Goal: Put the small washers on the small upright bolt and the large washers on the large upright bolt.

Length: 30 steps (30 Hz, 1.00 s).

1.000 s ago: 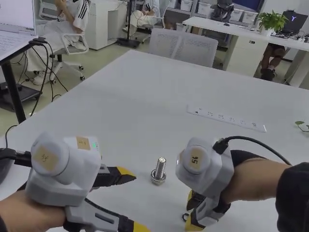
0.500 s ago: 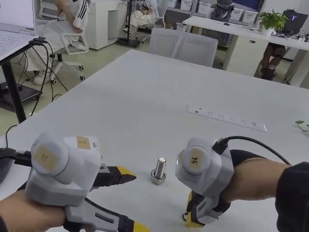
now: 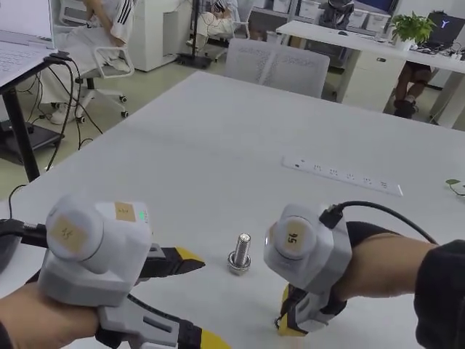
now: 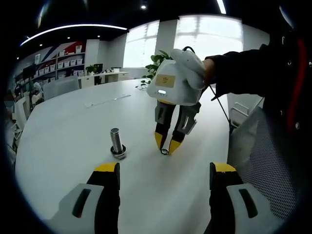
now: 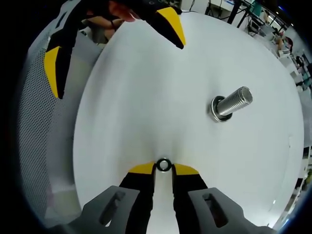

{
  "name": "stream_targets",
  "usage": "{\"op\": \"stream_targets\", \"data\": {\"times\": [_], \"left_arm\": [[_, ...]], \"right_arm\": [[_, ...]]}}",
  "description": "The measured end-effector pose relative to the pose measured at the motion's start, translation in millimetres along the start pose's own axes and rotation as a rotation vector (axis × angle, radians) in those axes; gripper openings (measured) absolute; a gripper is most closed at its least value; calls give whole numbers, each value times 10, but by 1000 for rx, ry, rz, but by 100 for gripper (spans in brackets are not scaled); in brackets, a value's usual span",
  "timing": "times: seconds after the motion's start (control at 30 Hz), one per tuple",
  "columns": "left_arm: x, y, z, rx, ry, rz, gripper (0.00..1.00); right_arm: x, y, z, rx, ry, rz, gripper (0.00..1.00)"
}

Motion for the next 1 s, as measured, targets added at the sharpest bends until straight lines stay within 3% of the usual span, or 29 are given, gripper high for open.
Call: {"op": "stream_targets", "data": {"times": [0.73,1.0], "left_arm": [[-6,4,1,-2,5,0,74],[-19,-3,9,-5,8,-5,74]], "right_arm": [[71,42,-2,-27,4,-3,14],[186,82,-2,-35,20,12,14]]}}
Point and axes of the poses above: the centre of the closed fingertips' face, and the gripper's own axes: x roughly backward along the fingers, z roughly to its right, y roughly out of its underside, the point moved 10 cm from there along x, roughly backward along the fingers, and after that the axes turned 5 degrees about x, right-handed, at the moved point
